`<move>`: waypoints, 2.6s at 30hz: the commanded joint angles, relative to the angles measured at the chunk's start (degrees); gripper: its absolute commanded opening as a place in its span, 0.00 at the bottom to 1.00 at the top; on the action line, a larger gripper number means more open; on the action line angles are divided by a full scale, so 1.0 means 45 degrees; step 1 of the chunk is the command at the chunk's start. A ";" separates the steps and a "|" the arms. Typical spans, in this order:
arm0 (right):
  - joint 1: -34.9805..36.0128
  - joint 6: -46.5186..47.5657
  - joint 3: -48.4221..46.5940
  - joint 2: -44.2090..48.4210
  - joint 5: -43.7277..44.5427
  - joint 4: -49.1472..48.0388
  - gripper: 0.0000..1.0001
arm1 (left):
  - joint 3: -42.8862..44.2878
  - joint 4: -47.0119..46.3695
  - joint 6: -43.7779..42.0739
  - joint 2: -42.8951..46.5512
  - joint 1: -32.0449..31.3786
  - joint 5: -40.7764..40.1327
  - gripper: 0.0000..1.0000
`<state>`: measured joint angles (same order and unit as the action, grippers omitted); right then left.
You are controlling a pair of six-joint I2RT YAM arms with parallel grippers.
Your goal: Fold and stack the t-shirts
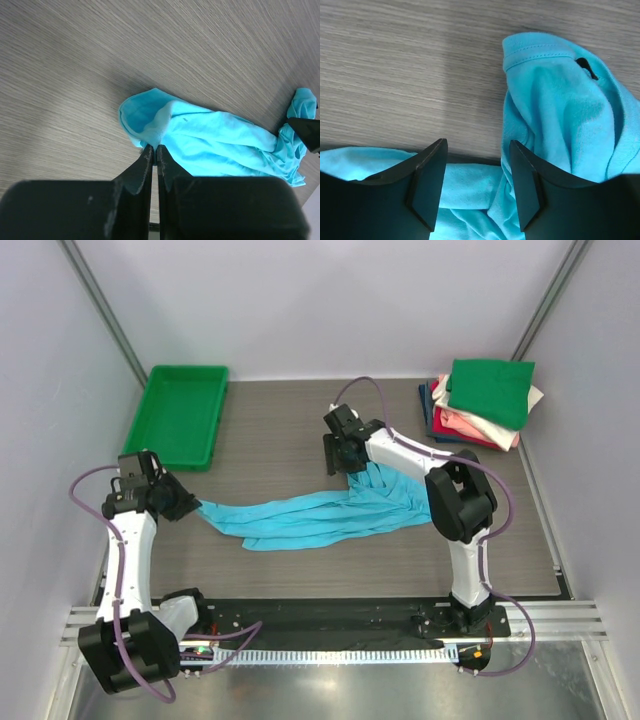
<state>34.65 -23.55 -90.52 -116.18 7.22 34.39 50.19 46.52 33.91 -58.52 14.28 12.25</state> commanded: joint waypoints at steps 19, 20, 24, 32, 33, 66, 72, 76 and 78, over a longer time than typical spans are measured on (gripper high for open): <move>-0.0413 0.0527 -0.1171 0.1067 0.2823 0.1184 0.01 | 0.0368 -0.0126 -0.0037 0.1245 0.1084 -0.0762 0.00; -0.0532 0.0391 -0.1541 0.1555 0.3099 0.1243 0.01 | 0.0717 0.0031 0.0061 0.1692 0.1064 -0.1021 0.00; -0.1215 -0.0215 -0.1526 0.4406 0.4525 0.1361 0.01 | 0.1404 0.0365 0.0316 0.2554 0.1064 -0.1861 0.00; -0.2387 -0.0976 0.2238 0.8313 0.3456 0.1440 0.01 | 0.1483 0.0560 0.0530 0.2458 0.1064 -0.2411 0.00; -0.2427 -0.1035 0.2515 0.8531 0.3337 0.1439 0.01 | 0.1502 0.0541 0.0589 0.2497 0.1084 -0.2410 0.00; -0.0904 0.1228 -0.0897 -0.0017 0.0153 -0.1119 0.71 | 0.0018 0.0130 -0.0055 0.3533 0.1045 -0.1414 0.00; -0.0904 0.1640 -0.2286 -0.2032 0.0289 -0.0983 0.68 | -0.0002 0.0111 -0.0036 0.3474 0.1044 -0.1355 0.00; -0.0846 0.1620 -0.2190 -0.2502 -0.0237 -0.1002 0.67 | -0.0002 0.0091 -0.0036 0.3473 0.1044 -0.1355 0.00; -0.0787 0.1678 -0.2053 -0.2619 -0.0335 -0.1002 0.65 | -0.0022 0.0072 -0.0036 0.3493 0.1025 -0.1336 0.00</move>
<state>30.70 -17.30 -99.13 -126.69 6.96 29.78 50.30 49.50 34.39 -43.11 18.79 5.19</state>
